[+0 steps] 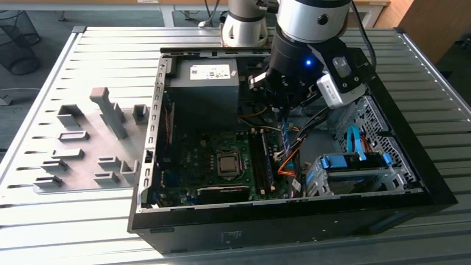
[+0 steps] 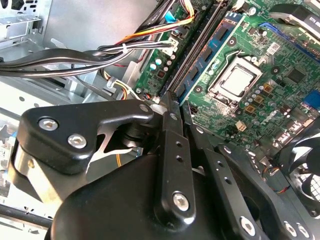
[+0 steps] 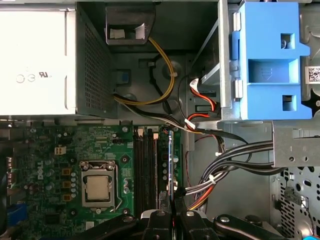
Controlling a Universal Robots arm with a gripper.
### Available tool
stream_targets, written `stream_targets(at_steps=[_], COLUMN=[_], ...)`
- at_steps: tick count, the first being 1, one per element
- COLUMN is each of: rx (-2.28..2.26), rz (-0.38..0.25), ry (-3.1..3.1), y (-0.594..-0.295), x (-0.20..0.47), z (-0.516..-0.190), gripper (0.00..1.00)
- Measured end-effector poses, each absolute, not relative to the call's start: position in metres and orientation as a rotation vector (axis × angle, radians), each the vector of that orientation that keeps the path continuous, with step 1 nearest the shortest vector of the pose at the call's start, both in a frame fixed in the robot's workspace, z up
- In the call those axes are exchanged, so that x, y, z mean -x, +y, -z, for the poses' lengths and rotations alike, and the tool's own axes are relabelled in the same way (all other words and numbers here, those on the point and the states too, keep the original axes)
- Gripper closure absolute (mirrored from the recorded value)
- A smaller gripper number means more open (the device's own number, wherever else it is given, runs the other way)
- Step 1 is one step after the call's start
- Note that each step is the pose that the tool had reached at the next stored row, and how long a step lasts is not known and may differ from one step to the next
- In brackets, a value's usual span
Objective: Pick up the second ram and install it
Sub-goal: 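Insert the second ram into the second slot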
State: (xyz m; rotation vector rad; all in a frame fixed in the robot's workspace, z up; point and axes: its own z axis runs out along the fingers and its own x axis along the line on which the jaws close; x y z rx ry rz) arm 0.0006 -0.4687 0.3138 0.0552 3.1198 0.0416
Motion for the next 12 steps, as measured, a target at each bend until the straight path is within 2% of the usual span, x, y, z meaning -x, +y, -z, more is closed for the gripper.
stream_targets(at_steps=[12], rx=[-0.055], rz=[-0.041], ry=[3.120], y=[-0.4694], x=[-0.0006], z=[-0.3088], gripper=[0.86])
